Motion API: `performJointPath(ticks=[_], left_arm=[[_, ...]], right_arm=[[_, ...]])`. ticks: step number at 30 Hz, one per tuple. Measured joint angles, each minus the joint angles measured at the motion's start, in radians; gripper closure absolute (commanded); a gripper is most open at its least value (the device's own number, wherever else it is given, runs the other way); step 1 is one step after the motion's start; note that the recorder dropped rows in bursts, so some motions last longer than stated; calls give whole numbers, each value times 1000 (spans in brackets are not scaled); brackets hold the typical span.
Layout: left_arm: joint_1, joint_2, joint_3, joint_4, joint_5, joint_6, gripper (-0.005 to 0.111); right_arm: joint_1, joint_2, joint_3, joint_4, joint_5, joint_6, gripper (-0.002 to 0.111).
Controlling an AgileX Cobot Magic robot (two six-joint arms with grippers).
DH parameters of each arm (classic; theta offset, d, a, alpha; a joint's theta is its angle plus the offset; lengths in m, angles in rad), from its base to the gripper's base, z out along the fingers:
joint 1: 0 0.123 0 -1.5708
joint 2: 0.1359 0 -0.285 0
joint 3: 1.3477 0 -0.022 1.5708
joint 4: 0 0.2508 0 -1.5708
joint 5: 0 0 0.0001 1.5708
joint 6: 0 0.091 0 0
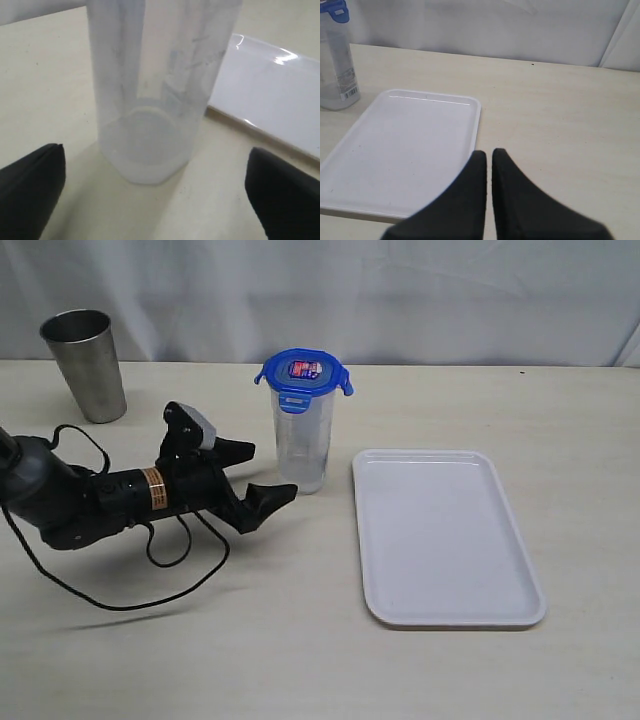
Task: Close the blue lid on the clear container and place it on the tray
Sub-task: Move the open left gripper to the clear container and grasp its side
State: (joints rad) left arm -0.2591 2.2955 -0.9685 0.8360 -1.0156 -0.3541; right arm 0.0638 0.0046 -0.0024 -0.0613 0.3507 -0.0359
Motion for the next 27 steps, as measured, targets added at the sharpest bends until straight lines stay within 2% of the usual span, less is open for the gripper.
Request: performJointPath(ticks=[7, 27], left_arm=[[-34, 30, -96, -33, 43, 27, 16], [-45, 30, -98, -57, 58, 38, 16]], right_arm=[[0, 0, 0, 0, 0, 0, 104], [0, 0, 0, 0, 0, 0, 104]])
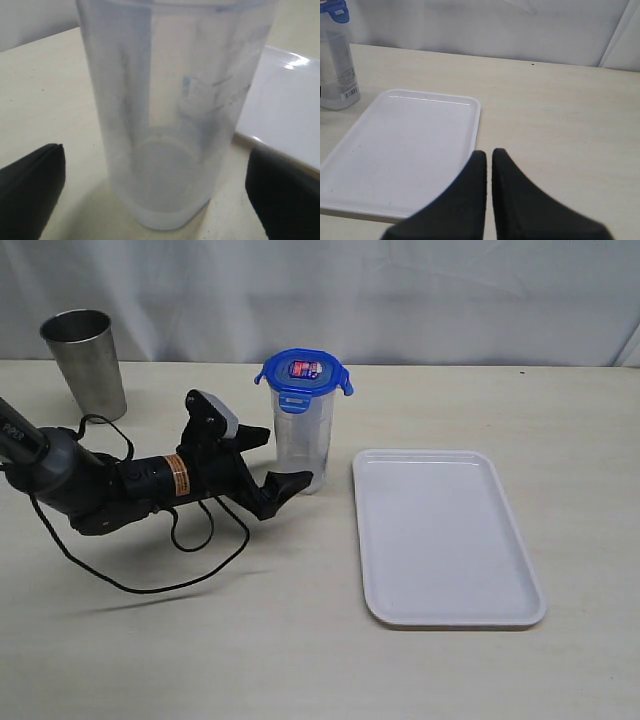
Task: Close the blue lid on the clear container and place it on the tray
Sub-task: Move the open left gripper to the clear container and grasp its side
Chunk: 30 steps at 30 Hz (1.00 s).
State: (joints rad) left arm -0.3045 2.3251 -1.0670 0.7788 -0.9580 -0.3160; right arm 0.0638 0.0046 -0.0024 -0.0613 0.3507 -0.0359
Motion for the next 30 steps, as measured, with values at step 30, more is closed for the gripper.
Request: performJointPath(ticks=[30], left_arm=[[-2, 0, 0, 21, -124, 2, 2]], right_arm=[[0, 0, 0, 0, 0, 0, 104]])
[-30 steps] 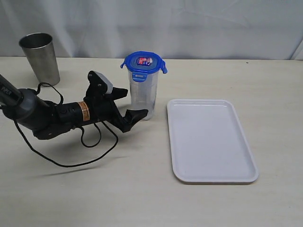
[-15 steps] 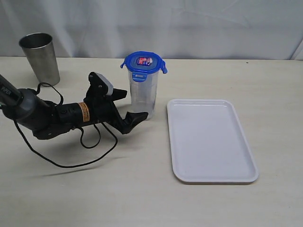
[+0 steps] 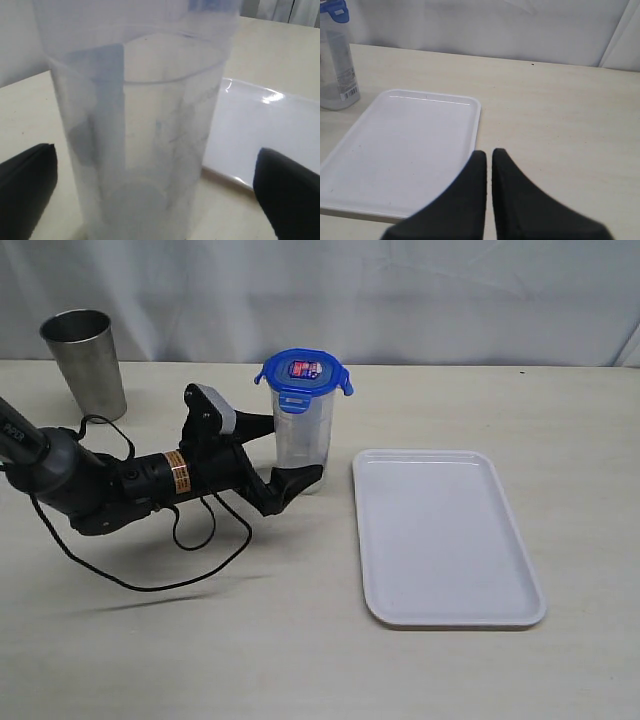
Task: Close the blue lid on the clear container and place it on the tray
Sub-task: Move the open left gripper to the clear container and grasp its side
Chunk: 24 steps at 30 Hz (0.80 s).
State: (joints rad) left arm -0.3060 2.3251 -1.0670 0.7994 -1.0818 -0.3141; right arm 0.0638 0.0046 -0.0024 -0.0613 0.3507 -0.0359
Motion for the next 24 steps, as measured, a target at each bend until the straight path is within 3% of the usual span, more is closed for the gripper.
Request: performJointPath(ticks=[10, 17, 24], left_arm=[[-12, 0, -37, 1, -56, 0, 2], [-71, 0, -88, -46, 21, 0, 2], [-76, 0, -91, -91, 56, 0, 2]], right_arm=[[0, 0, 0, 0, 0, 0, 104], [0, 0, 0, 0, 0, 0, 104], [0, 0, 0, 0, 0, 0, 104]])
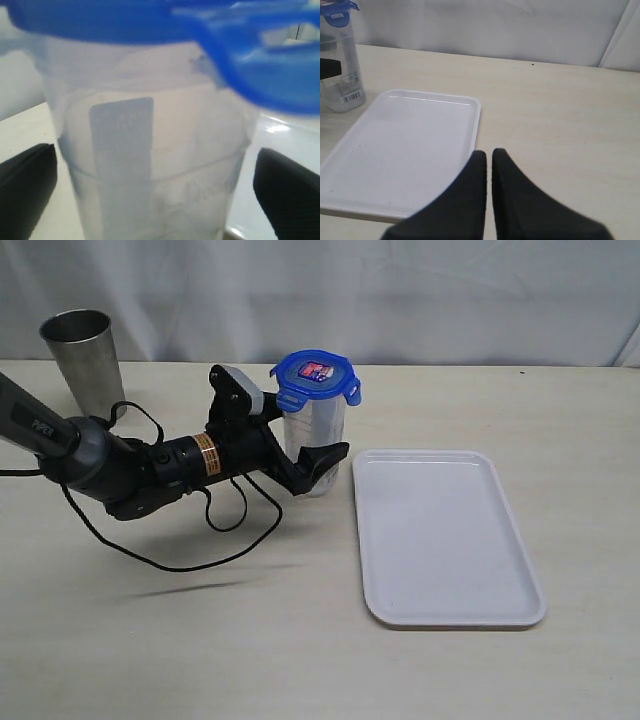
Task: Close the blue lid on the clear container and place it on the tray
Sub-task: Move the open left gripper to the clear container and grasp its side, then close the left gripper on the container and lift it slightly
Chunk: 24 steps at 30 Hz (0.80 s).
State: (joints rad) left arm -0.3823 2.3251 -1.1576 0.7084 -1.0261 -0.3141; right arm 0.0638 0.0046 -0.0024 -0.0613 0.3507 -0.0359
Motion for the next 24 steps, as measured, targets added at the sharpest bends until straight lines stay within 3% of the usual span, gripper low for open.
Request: performJointPath(ticks=[24], left_arm=[[0, 40, -24, -30, -4, 0, 2]], right_arm=[[0, 0, 0, 0, 0, 0, 104]])
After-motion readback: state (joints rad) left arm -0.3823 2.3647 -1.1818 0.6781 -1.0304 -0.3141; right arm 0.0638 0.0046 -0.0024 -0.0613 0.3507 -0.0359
